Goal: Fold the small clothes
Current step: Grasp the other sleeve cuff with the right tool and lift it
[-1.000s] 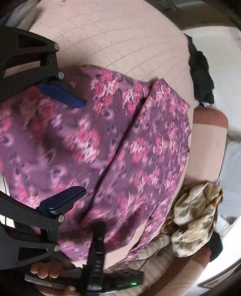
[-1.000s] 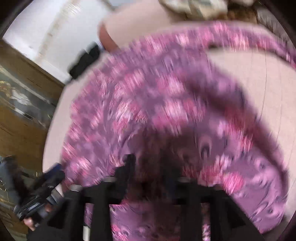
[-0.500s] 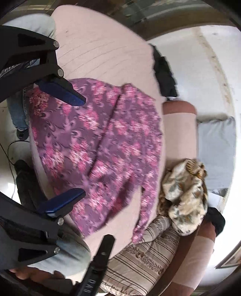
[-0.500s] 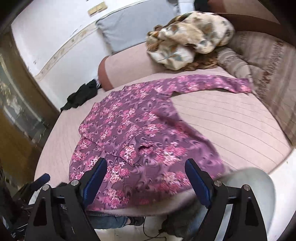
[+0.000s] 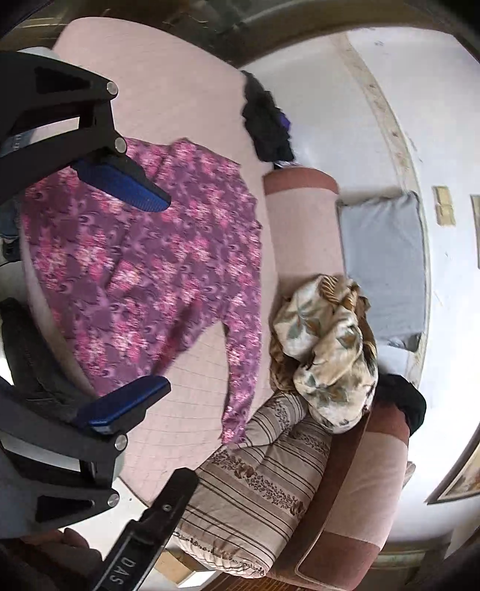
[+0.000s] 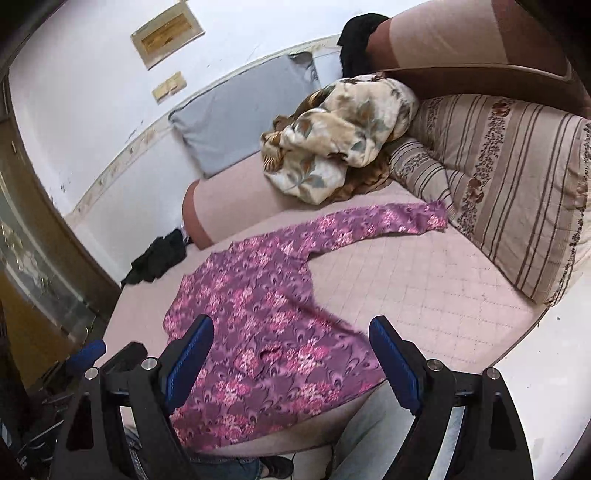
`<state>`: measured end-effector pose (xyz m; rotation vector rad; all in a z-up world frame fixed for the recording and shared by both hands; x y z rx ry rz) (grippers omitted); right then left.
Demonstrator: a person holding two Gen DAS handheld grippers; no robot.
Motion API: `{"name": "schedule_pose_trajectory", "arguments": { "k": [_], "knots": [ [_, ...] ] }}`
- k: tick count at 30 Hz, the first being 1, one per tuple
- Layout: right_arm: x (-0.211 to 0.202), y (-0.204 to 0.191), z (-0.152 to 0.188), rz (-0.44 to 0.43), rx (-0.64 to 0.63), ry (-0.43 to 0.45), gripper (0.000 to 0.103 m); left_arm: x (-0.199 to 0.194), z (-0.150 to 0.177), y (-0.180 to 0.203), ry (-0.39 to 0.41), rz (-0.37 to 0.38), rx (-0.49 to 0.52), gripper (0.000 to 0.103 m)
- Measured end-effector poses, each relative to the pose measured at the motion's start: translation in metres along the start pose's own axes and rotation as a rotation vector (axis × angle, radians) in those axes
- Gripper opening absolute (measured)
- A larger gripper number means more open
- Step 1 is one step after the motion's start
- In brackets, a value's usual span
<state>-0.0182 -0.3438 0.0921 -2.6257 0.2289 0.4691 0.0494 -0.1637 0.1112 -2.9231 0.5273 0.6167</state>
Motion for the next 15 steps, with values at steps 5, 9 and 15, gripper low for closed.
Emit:
{"name": "schedule_pose_trajectory", "arguments": {
  "k": [5,9,15],
  "knots": [
    [0.008,0.017,-0.011,0.029,0.01,0.009,0.09,0.023,-0.011,0.018,0.004,0.015,0.038,0.09],
    [0.022,0.032,-0.019,0.048,0.022,0.008,0.09,0.048,-0.019,0.031,-0.005,0.026,0.061,0.09],
    [0.067,0.079,-0.035,0.017,0.105,-0.02,0.09,0.108,-0.022,0.055,-0.054,0.087,0.061,0.09]
  ]
}}
Point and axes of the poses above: each gripper's, at about its wrist camera, not at the fingertips, and x roughly the way its jaws point, y to its right, z to its underside, the point moved 1 cm from there along x, roughly the way its jaws point, and after that the axes turned 14 degrees about y, right-handed, at the moved point
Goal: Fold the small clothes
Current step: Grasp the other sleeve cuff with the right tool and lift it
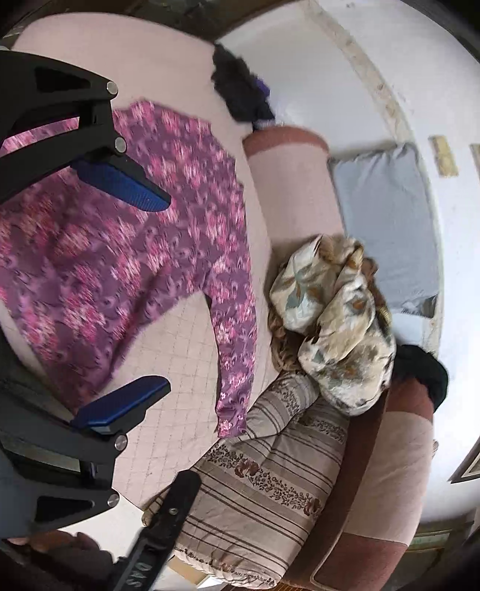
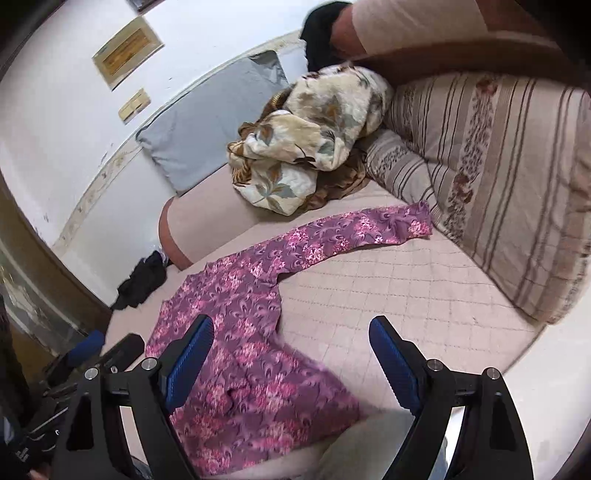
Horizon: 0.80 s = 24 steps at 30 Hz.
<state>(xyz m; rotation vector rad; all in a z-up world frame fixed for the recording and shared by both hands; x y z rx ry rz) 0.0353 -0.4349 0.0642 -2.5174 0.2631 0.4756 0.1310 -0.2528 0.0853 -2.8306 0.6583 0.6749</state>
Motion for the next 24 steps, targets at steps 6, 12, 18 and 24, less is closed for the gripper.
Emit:
{"name": "schedule_pose_trajectory", "arguments": {
  "k": [6,12,18,24],
  "knots": [
    [0.092,0.083,-0.032,0.083,0.091,-0.048,0.089,0.107,0.004,0.01,-0.135,0.029,-0.054,0.09],
    [0.209,0.184,-0.052,0.28,0.183,-0.126,0.075,0.16,0.024,-0.003,-0.205,0.058,-0.137,0.09],
    [0.288,0.229,-0.041,0.239,0.271,-0.15,0.056,0.165,0.046,-0.033,-0.24,0.044,-0.173,0.09],
    [0.262,0.179,-0.069,0.187,0.186,-0.078,0.013,0.127,0.048,-0.084,-0.196,0.019,-0.241,0.09]
  ]
}}
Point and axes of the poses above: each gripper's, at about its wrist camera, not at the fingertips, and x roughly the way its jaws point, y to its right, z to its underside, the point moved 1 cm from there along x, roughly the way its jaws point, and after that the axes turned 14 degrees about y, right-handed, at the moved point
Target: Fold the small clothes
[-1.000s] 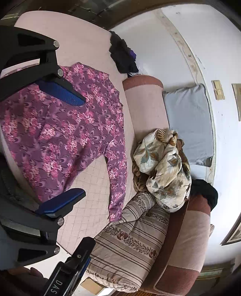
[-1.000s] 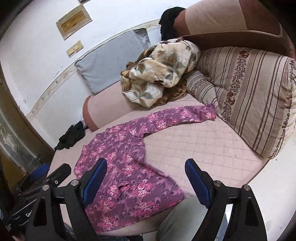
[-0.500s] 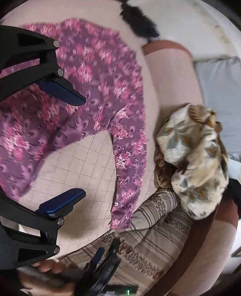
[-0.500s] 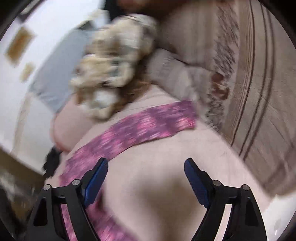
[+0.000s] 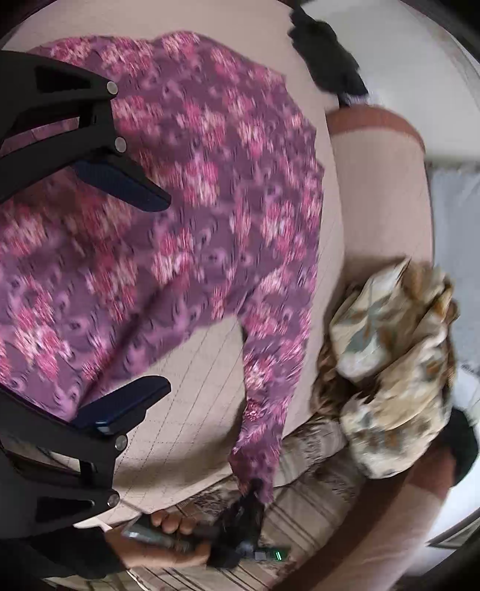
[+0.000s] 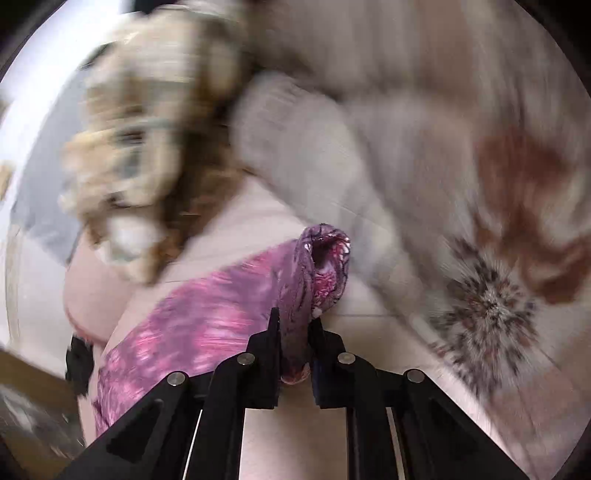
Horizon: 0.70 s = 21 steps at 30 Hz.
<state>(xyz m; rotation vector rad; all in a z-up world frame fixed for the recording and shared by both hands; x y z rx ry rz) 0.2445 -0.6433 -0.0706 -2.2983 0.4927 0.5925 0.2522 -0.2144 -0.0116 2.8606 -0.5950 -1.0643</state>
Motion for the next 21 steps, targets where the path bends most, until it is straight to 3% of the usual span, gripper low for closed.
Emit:
{"name": "schedule_pose_trajectory", "arguments": {
  "k": [5,9,14,18,21],
  "knots": [
    [-0.098,-0.149,0.007,-0.189,-0.308,0.131,0.013,-0.05,-0.006,-0.058,0.047,0.0,-0.114,0.09],
    [-0.154,-0.264,0.055,-0.342,-0.54,0.164,0.013,-0.079,-0.013,-0.118,0.091,-0.031,-0.207,0.09],
    [-0.171,-0.362,0.167,-0.528,-0.75,0.024,0.014,-0.083,-0.011,-0.197,0.082,-0.035,-0.345,0.09],
    [-0.148,-0.38,0.271,-0.621,-0.79,-0.165,0.014,-0.055,0.006,-0.252,0.033,-0.018,-0.442,0.09],
    [-0.115,-0.366,0.351,-0.67,-0.75,-0.37,0.018,-0.029,0.027,-0.275,0.021,0.029,-0.51,0.09]
  ]
}}
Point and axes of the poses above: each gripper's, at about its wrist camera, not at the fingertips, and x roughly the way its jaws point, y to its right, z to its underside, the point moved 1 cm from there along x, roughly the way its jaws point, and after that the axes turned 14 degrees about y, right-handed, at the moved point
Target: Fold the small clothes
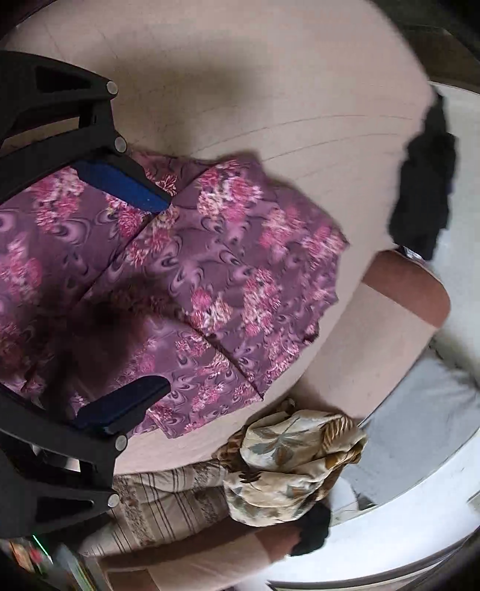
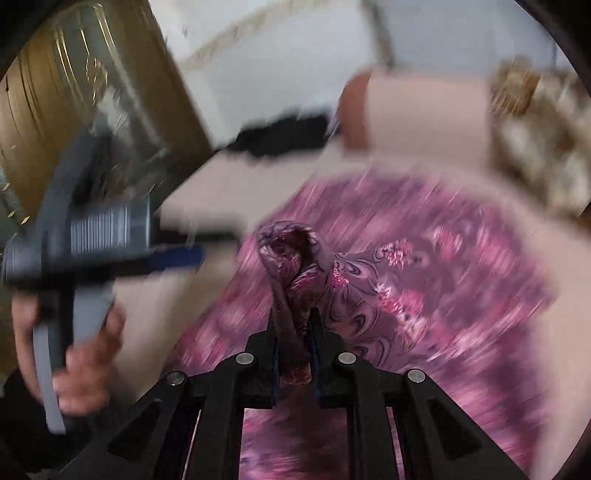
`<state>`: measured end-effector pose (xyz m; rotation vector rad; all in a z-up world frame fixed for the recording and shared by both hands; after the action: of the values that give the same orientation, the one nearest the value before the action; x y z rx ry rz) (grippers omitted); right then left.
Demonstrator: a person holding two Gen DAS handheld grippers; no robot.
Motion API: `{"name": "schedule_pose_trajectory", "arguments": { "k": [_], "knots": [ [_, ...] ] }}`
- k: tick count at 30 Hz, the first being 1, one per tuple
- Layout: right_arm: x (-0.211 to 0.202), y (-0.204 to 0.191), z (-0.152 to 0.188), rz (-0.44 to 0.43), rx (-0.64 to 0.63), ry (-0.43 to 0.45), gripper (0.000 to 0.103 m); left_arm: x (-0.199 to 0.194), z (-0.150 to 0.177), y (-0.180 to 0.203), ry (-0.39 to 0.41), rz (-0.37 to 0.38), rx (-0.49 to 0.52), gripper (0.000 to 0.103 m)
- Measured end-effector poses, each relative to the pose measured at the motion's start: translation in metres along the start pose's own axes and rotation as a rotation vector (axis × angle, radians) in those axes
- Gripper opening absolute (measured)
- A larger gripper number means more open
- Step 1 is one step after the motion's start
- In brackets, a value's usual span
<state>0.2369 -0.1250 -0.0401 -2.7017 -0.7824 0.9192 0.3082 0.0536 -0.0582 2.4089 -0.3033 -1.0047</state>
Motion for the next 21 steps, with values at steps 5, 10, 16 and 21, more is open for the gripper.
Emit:
{"name": "schedule_pose_trajectory", "arguments": {
  "k": [5,10,16,21],
  "knots": [
    [0.029,0.001,0.038,-0.037,0.0,-0.181,0.032,0.029,0.019,0.001,-0.112,0.016,-0.016,0.09],
    [-0.038,0.047,0.022,-0.061,0.176,0.016,0.082,0.032,0.039,0.02,-0.153,0.016,0.069,0.083],
    [-0.061,0.151,0.017,0.176,0.482,0.1,0.065,0.048,0.073,0.024,-0.259,-0.099,0.194,0.044],
    [-0.041,0.217,0.0,0.284,0.582,0.049,0.055,0.033,0.07,0.028,-0.247,-0.072,0.193,0.01]
  ]
}}
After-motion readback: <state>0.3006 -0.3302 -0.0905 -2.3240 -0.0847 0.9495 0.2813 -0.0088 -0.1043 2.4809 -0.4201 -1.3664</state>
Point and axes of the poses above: each gripper's, at about its wrist camera, not at the fingertips, and x roughly the way its jaws point, y to its right, z to its underside, the point moved 1 cm from there along x, roughly the way its jaws point, and after that the axes turned 14 degrees about y, right-handed, at the moved point
